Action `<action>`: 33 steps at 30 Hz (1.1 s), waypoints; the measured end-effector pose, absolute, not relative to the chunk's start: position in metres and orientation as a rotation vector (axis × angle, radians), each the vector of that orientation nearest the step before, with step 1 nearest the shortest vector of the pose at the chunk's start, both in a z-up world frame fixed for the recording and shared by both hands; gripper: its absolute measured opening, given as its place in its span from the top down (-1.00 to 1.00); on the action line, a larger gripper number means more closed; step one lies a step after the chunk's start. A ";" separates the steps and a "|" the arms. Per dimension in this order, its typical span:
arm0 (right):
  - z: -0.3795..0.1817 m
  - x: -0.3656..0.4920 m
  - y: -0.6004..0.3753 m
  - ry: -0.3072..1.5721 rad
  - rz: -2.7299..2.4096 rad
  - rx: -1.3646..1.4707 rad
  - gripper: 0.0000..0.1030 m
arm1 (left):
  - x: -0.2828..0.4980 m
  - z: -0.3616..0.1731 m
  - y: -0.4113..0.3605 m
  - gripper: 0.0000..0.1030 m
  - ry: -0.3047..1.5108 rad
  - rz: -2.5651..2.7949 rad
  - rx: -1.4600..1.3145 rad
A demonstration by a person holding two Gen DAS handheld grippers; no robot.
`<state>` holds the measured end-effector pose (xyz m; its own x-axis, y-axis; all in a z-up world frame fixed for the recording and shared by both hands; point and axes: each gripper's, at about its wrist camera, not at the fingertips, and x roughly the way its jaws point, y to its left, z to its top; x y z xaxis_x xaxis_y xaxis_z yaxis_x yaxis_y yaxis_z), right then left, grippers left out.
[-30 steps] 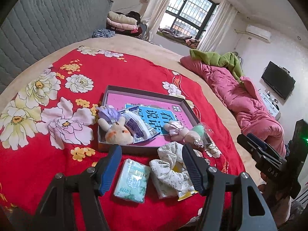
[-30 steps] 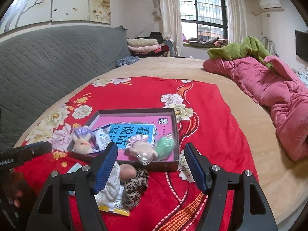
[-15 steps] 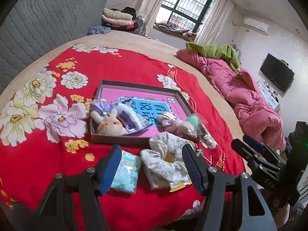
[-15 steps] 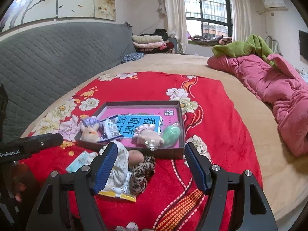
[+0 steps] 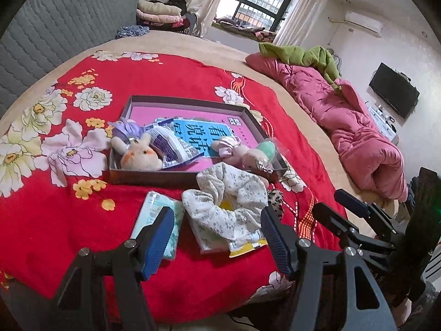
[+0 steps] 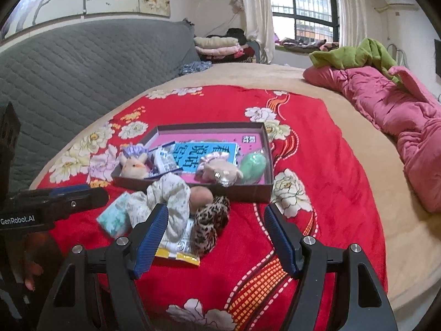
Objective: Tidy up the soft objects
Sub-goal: 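Move the left tool to the white floral scrunchie while the right tool approaches the leopard-print scrunchie, then grasp the white floral scrunchie with the left tool while the right tool grasps the leopard-print scrunchie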
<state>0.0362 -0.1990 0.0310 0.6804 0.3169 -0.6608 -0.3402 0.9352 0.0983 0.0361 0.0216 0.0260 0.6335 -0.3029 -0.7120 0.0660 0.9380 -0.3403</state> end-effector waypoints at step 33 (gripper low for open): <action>-0.035 0.069 -0.184 0.837 0.380 -0.078 -0.43 | 0.076 -0.030 0.011 -0.26 1.028 -0.253 -0.419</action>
<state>0.0689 -0.1842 -0.0350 0.6063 0.2979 -0.7374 -0.3590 0.9299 0.0805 0.0762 0.0110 -0.0295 0.4973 -0.3949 -0.7725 0.0085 0.8926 -0.4508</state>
